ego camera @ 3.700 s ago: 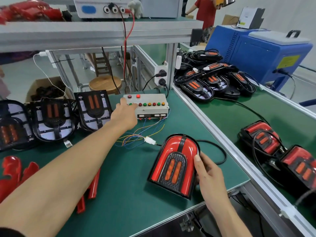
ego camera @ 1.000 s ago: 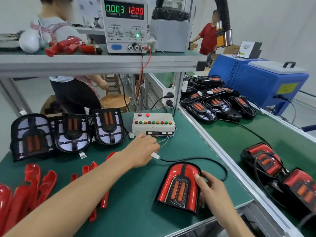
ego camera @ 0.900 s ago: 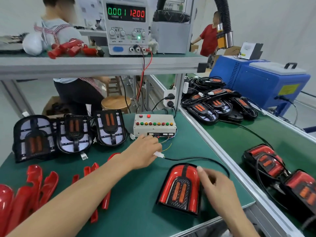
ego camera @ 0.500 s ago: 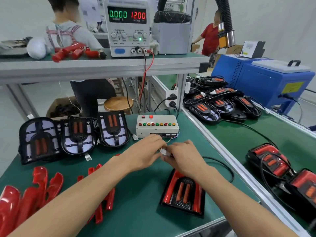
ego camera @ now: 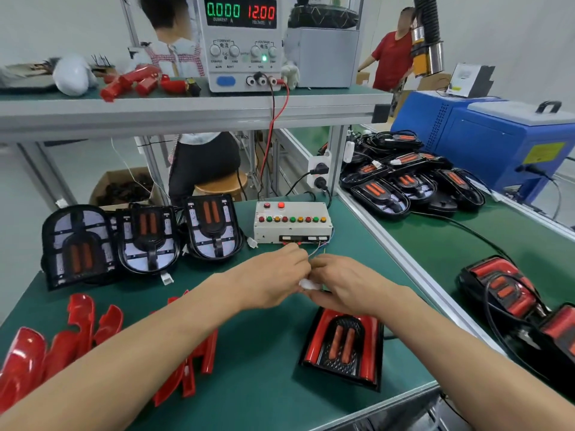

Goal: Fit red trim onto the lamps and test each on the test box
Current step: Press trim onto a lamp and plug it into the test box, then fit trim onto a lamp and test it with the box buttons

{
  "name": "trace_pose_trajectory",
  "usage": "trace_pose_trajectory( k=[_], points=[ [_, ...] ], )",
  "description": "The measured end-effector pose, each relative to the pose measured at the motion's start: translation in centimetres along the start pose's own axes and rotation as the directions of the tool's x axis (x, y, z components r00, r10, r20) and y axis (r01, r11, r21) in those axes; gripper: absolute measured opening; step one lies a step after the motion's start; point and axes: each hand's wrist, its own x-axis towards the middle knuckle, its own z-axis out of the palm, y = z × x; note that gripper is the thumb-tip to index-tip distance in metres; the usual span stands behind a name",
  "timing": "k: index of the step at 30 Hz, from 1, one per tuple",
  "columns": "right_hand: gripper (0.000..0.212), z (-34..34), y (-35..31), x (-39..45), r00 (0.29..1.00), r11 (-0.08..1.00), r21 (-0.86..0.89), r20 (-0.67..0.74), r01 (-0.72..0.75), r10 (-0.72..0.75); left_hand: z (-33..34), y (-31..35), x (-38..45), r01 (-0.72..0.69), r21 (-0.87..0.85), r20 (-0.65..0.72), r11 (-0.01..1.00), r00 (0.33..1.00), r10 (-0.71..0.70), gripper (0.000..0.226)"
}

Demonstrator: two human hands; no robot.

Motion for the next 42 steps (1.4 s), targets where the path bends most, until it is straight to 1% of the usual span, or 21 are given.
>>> trace_pose_trajectory(
  k=[5, 9, 11, 14, 16, 18, 21, 23, 25, 27, 28, 29, 31, 32, 33, 34, 36, 38, 39, 40, 42],
  points=[
    [0.016, -0.4, -0.2, 0.3, 0.997, 1.0, 0.021, 0.075, 0.01, -0.012, 0.3, 0.5, -0.5, 0.002, -0.078, -0.017, 0.997, 1.0, -0.003, 0.024],
    [0.03, -0.1, 0.2, -0.9, 0.983, 0.997, -0.021, 0.163, -0.077, 0.079, 0.6, -0.7, -2.0, 0.027, -0.154, 0.004, 0.988, 1.0, -0.027, 0.019],
    [0.034, -0.3, 0.7, -1.8, 0.983, 0.99, 0.009, 0.115, -0.144, 0.142, 0.8, -1.4, -2.9, 0.035, -0.177, 0.015, 0.984, 0.999, -0.033, 0.02],
    [0.031, -0.7, 1.4, -2.6, 0.967, 0.966, 0.049, -0.002, -0.255, 0.256, 1.3, -0.9, -3.4, 0.027, -0.071, 0.063, 0.997, 0.998, -0.022, 0.025],
    [0.032, -0.6, 1.4, -2.8, 0.944, 0.944, 0.058, -0.029, -0.326, 0.328, 1.7, 0.1, -3.7, 0.034, 0.0, 0.115, 0.999, 0.993, -0.034, 0.031],
    [0.027, 0.0, 0.7, -3.2, 0.931, 0.929, 0.082, -0.036, -0.36, 0.363, 2.1, 1.2, -4.0, 0.051, 0.02, 0.111, 0.999, 0.992, -0.052, 0.038],
    [0.012, 0.6, 0.1, -4.1, 0.926, 0.913, 0.187, -0.04, -0.362, 0.376, 2.5, 3.0, -4.5, 0.061, -0.056, -0.018, 0.997, 0.998, -0.062, 0.034],
    [0.023, 0.9, 0.0, -4.7, 0.905, 0.887, 0.238, -0.06, -0.397, 0.421, 2.4, 4.6, -4.7, 0.085, -0.164, -0.147, 0.983, 0.983, -0.109, 0.028],
    [0.038, 0.9, -0.1, -5.9, 0.867, 0.847, 0.278, -0.081, -0.454, 0.492, 2.3, 6.1, -4.9, 0.1, -0.204, -0.279, 0.974, 0.948, -0.156, 0.018],
    [0.039, 1.1, -0.2, -7.5, 0.809, 0.795, 0.333, -0.135, -0.507, 0.572, 2.3, 7.6, -5.0, 0.188, -0.277, -0.32, 0.942, 0.907, -0.275, 0.018],
    [0.037, 1.3, -0.2, -8.5, 0.766, 0.765, 0.373, -0.186, -0.525, 0.616, 2.2, 8.2, -4.9, 0.268, -0.348, -0.284, 0.898, 0.883, -0.374, 0.021],
    [0.036, 1.5, -0.3, -9.6, 0.711, 0.731, 0.42, -0.24, -0.538, 0.661, 2.3, 8.7, -4.8, 0.372, -0.409, -0.201, 0.833, 0.854, -0.48, 0.025],
    [0.034, 2.0, -0.6, -11.8, 0.586, 0.65, 0.509, -0.309, -0.564, 0.75, 2.5, 9.1, -4.6, 0.58, -0.47, 0.057, 0.666, 0.773, -0.632, 0.036],
    [0.034, 2.4, -0.6, -12.9, 0.538, 0.614, 0.535, -0.314, -0.58, 0.782, 2.6, 9.2, -4.6, 0.64, -0.53, 0.198, 0.557, 0.732, -0.652, 0.042],
    [0.035, 3.0, -0.5, -13.7, 0.518, 0.593, 0.541, -0.306, -0.596, 0.799, 2.7, 9.3, -4.6, 0.667, -0.612, 0.314, 0.426, 0.699, -0.643, 0.045],
    [0.037, 3.5, -0.1, -14.3, 0.522, 0.59, 0.527, -0.291, -0.612, 0.802, 2.8, 9.4, -4.5, 0.676, -0.673, 0.394, 0.3, 0.671, -0.628, 0.046],
    [0.043, 4.1, 1.1, -14.4, 0.561, 0.591, 0.484, -0.225, -0.646, 0.797, 3.1, 9.3, -4.2, 0.681, -0.725, 0.499, 0.103, 0.622, -0.604, 0.042],
    [0.051, 4.3, 2.6, -13.7, 0.602, 0.591, 0.431, -0.129, -0.682, 0.788, 3.2, 9.3, -3.7, 0.656, -0.745, 0.604, -0.122, 0.585, -0.541, 0.035],
    [0.054, 4.4, 3.4, -13.3, 0.623, 0.606, 0.381, -0.095, -0.698, 0.777, 3.2, 9.3, -3.5, 0.645, -0.735, 0.647, -0.21, 0.573, -0.503, 0.032],
    [0.055, 4.5, 4.2, -12.7, 0.644, 0.629, 0.308, -0.066, -0.714, 0.762, 3.1, 9.2, -3.2, 0.645, -0.724, 0.668, -0.244, 0.567, -0.482, 0.031],
    [0.056, 4.9, 5.6, -11.9, 0.65, 0.642, 0.148, 0.007, -0.752, 0.76, 3.3, 9.3, -2.9, 0.658, -0.721, 0.666, -0.217, 0.573, -0.477, 0.031]
  ],
)
